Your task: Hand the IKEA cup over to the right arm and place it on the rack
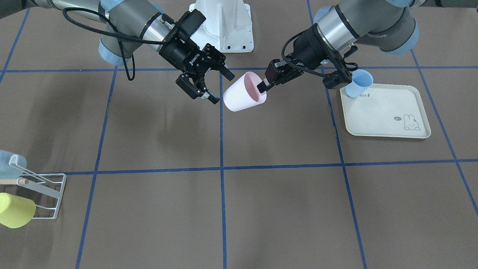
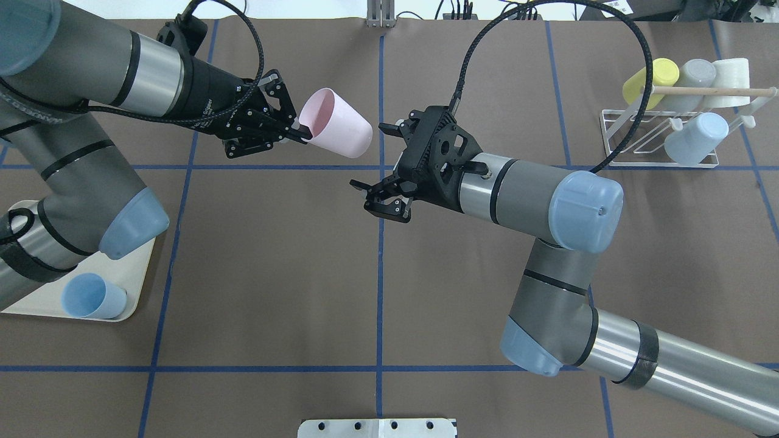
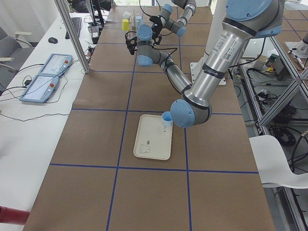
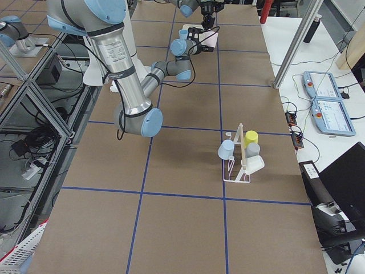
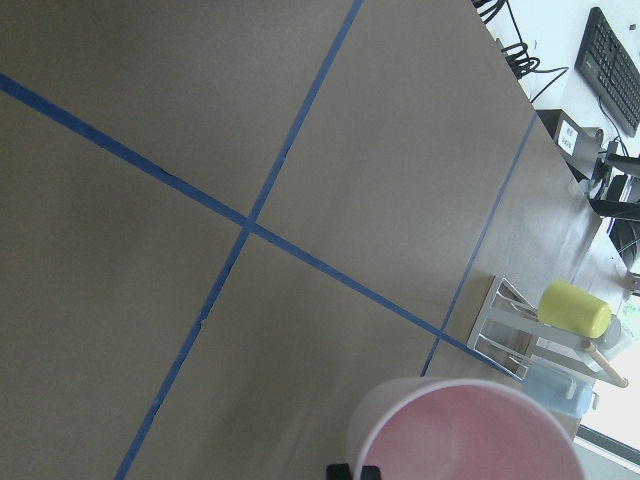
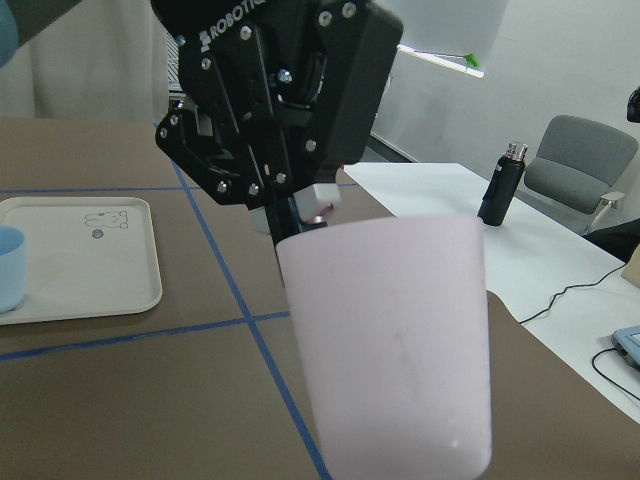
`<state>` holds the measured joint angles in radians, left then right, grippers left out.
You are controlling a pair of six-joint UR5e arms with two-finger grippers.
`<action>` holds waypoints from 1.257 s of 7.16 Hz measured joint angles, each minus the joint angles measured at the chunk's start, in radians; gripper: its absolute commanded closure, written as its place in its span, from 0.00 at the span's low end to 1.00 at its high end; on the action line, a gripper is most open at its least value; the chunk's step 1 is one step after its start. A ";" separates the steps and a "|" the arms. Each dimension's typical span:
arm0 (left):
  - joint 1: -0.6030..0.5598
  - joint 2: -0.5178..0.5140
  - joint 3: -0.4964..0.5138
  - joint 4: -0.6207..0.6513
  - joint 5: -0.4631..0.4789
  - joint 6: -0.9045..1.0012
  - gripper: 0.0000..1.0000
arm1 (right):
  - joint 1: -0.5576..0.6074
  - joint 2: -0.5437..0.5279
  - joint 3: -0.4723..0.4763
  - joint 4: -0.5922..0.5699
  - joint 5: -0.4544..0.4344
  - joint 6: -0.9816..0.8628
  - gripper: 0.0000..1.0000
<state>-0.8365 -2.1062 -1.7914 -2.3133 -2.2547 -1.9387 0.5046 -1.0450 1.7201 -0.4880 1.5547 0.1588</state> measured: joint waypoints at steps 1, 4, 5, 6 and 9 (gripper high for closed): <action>0.006 0.000 -0.001 0.000 -0.001 0.003 1.00 | 0.000 0.000 0.000 0.000 0.000 -0.023 0.03; 0.014 -0.003 -0.009 -0.001 -0.024 0.010 1.00 | 0.000 0.000 0.000 0.000 -0.001 -0.067 0.03; 0.017 -0.007 -0.010 -0.001 -0.032 0.011 1.00 | 0.000 0.000 0.000 0.000 -0.001 -0.070 0.03; 0.020 -0.013 -0.012 -0.002 -0.035 0.011 1.00 | 0.000 0.000 0.000 0.000 -0.001 -0.071 0.08; 0.023 -0.021 -0.012 -0.002 -0.036 0.011 1.00 | 0.000 0.000 0.004 0.000 -0.019 -0.071 0.25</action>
<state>-0.8131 -2.1277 -1.8032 -2.3148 -2.2902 -1.9282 0.5047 -1.0447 1.7246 -0.4878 1.5358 0.0875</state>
